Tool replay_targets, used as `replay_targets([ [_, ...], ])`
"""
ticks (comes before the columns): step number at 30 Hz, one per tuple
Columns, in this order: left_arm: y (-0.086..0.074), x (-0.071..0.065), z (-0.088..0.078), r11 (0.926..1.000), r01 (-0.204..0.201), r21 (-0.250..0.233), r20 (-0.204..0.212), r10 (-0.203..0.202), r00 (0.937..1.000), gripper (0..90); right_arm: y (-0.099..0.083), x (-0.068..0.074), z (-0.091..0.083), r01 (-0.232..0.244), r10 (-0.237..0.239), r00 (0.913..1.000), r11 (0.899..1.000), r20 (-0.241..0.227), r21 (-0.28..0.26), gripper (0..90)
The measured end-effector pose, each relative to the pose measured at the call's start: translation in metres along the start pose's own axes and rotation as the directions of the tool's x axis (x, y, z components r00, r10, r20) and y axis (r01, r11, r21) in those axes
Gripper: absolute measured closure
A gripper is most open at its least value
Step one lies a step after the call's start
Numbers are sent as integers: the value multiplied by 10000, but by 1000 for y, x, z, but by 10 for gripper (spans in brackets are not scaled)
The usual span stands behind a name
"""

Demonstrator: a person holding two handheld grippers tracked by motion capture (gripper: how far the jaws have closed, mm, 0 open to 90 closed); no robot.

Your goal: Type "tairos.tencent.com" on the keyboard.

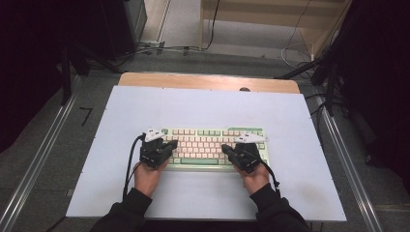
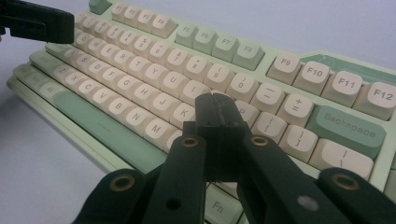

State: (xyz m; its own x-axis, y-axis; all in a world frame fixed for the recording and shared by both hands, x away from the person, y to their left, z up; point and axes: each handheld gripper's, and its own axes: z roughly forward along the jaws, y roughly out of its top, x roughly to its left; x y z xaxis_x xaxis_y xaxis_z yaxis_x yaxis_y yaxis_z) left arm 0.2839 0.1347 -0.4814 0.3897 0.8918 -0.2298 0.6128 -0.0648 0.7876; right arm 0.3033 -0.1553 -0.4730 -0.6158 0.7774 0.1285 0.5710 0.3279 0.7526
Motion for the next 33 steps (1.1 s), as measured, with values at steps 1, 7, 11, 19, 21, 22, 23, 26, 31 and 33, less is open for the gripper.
replay_targets([
  [1,0,0,0,10000,-1,8,2,1,10000,900,0,0,0,7,-7,10000,10000,-1,13,878],
  [7,0,0,0,10000,5,1,-6,-5,10000,900,-1,1,2,44,-44,10000,9999,-19,90,878],
  [11,0,0,-1,10000,14,-11,-8,-14,10000,900,-3,1,4,50,-49,10000,9998,-34,181,878],
  [19,0,0,-1,10000,-2,-11,0,2,10000,900,-5,2,5,85,-85,10000,9994,1,339,878],
  [21,0,0,-1,10000,4,-8,6,-4,10000,900,-6,2,5,62,-62,10000,9994,9,354,878],
  [22,0,0,-1,10000,-2,1,12,2,10000,900,-6,2,5,67,-68,10000,9993,12,359,878],
  [23,0,0,-1,10000,-1,3,10,1,10000,900,-6,2,5,72,-72,10000,9993,2,364,878],
  [26,0,0,-1,10000,11,0,17,-11,10000,900,-7,3,5,89,-89,10000,9992,-4,386,878],
  [31,0,0,-1,10000,5,8,15,-5,10000,900,-7,3,5,99,-100,9999,9992,20,398,878],
  [33,0,0,-1,10000,4,9,15,-4,10000,900,-8,3,6,108,-109,9999,9991,12,407,878],
])
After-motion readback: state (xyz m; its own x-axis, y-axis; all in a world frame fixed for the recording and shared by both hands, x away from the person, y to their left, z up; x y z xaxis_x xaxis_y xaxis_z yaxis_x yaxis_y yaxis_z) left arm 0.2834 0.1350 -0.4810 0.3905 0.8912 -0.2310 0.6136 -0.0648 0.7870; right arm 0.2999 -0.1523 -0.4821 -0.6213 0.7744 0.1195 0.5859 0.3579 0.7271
